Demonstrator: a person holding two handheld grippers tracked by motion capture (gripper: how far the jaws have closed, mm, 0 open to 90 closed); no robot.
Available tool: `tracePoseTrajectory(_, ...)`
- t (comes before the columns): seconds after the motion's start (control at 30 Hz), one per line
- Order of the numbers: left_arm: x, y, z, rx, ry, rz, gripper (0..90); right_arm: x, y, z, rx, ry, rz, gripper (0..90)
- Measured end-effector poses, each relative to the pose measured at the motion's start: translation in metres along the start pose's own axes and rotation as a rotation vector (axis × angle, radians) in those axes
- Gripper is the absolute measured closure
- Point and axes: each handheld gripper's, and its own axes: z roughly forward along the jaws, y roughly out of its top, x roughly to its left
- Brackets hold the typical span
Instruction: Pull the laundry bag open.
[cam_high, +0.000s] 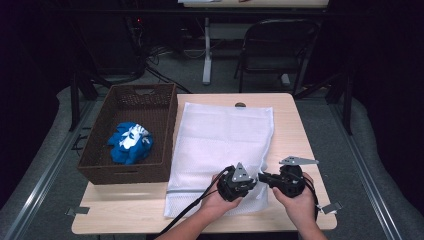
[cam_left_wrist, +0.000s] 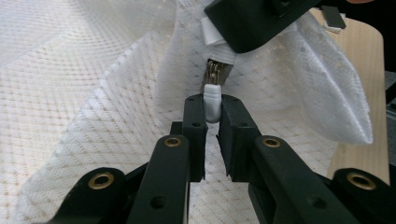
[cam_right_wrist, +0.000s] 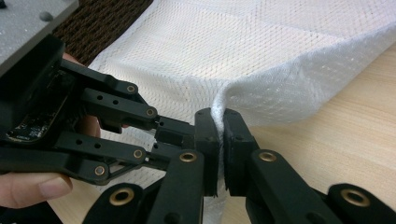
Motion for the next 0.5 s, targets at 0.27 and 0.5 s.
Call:
tracePoseTrajectory(0.27,0.004,0.0017,0.0057,0.002,-0.015,-0.002,71.4,0.0039,-0.0002,0.0013,0.002,0.014,-0.016,86.3)
tracePoseTrajectory(0.5,0.0086,0.0004,0.0085,0.013,-0.046,0.005,70.4,0.0059,-0.0002,0.0024,0.007,0.033,-0.014,86.3)
